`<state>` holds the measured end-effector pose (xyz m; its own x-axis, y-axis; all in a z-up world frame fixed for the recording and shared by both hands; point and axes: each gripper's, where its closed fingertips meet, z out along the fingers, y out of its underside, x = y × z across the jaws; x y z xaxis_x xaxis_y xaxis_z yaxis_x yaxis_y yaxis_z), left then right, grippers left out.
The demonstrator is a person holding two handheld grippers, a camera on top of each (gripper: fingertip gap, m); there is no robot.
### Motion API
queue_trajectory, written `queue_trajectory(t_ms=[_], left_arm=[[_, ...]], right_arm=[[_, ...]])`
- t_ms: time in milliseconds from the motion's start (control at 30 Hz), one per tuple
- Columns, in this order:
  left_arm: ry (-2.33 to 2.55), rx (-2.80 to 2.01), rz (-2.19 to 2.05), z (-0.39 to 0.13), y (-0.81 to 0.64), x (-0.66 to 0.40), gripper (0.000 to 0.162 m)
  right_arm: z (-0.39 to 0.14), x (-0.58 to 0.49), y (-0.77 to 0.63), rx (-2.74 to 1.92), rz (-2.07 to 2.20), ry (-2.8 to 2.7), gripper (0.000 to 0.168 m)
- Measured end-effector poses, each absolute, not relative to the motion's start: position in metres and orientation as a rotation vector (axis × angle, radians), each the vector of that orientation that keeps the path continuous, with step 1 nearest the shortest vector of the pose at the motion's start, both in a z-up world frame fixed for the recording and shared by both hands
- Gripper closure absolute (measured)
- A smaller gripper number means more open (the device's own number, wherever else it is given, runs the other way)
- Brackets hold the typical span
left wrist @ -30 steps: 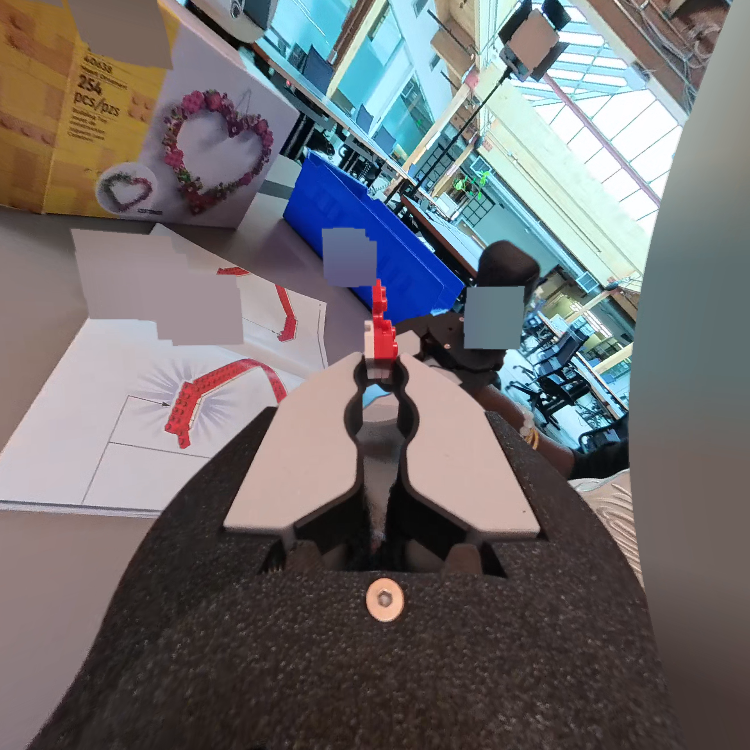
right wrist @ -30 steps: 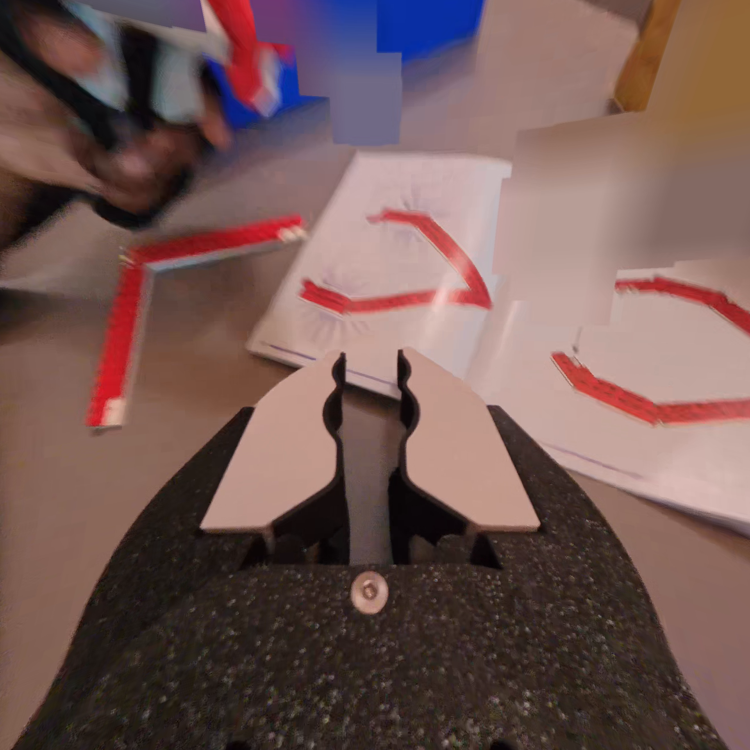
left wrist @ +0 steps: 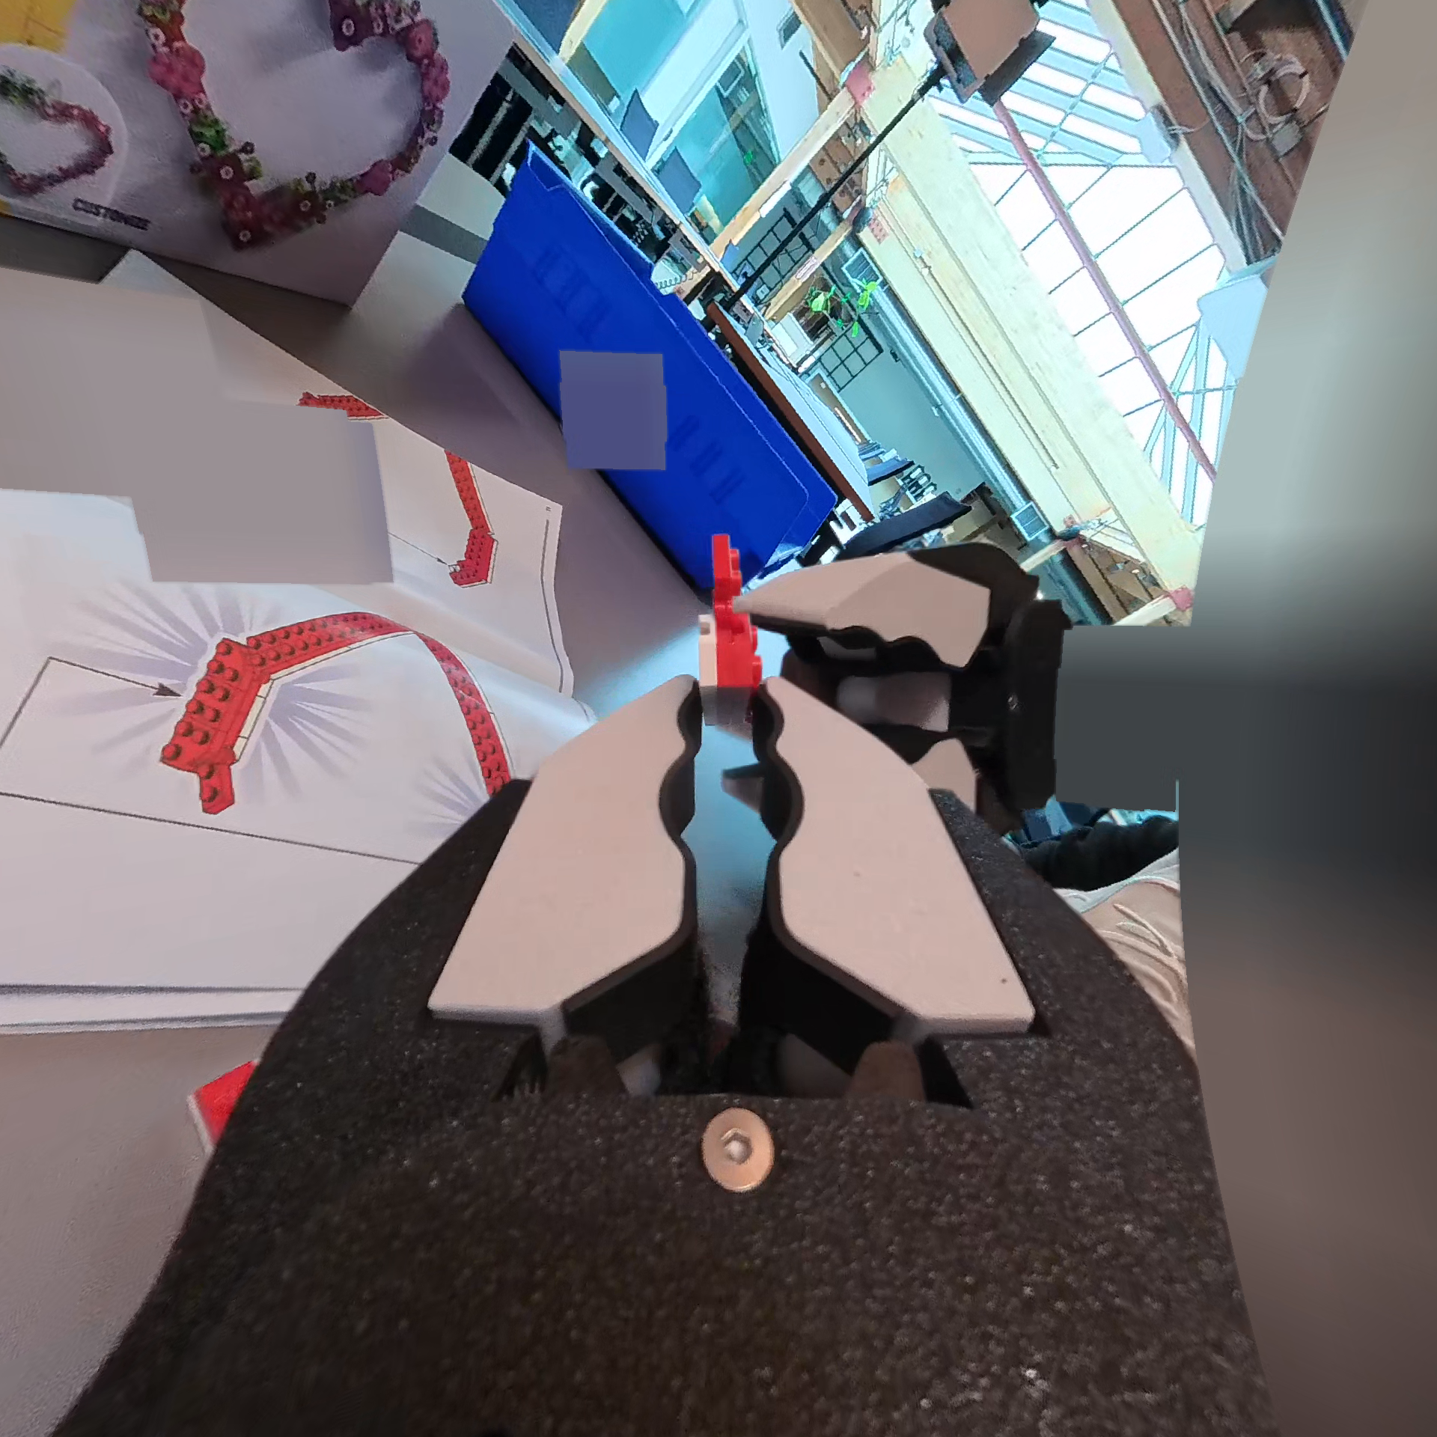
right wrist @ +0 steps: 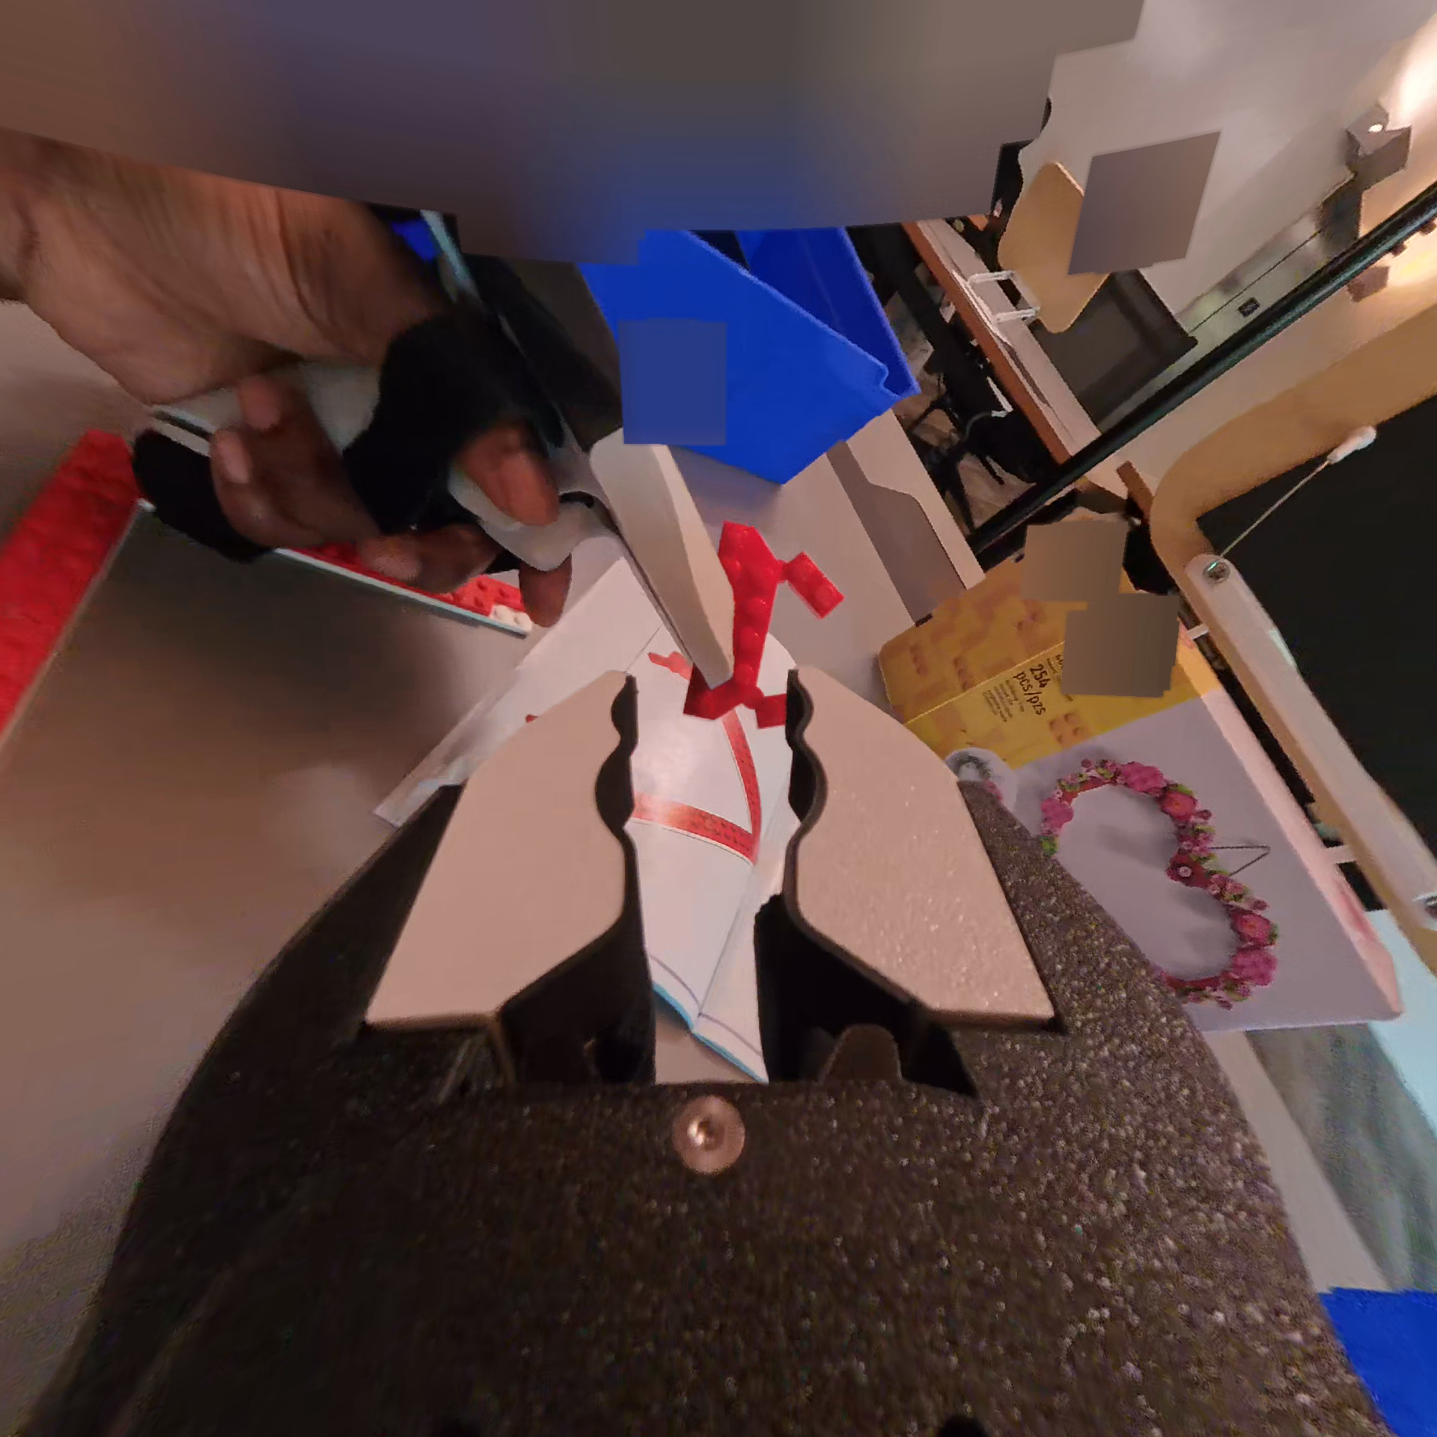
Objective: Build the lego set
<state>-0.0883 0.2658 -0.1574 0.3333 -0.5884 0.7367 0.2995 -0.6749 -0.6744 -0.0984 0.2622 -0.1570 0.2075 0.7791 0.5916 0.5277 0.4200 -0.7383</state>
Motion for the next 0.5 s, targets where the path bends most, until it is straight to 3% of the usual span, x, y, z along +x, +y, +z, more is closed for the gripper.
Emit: queue_trajectory(t_ms=[33, 167, 500], left_arm=[[0.254, -1.818, -1.460, -0.157, 0.265, -0.087, 0.151], [0.261, -1.843, -1.467, -0.160, 0.263, -0.083, 0.150], [0.300, -1.801, -1.505, -0.144, 0.257, -0.089, 0.135]], right_arm=[[-0.159, -0.100, 0.263, -1.226, 0.224, -1.470, 0.133], [-0.161, -0.100, 0.269, -1.188, 0.071, -1.504, 0.148], [-0.151, -0.085, 0.270, -1.279, 0.205, -1.425, 0.149]])
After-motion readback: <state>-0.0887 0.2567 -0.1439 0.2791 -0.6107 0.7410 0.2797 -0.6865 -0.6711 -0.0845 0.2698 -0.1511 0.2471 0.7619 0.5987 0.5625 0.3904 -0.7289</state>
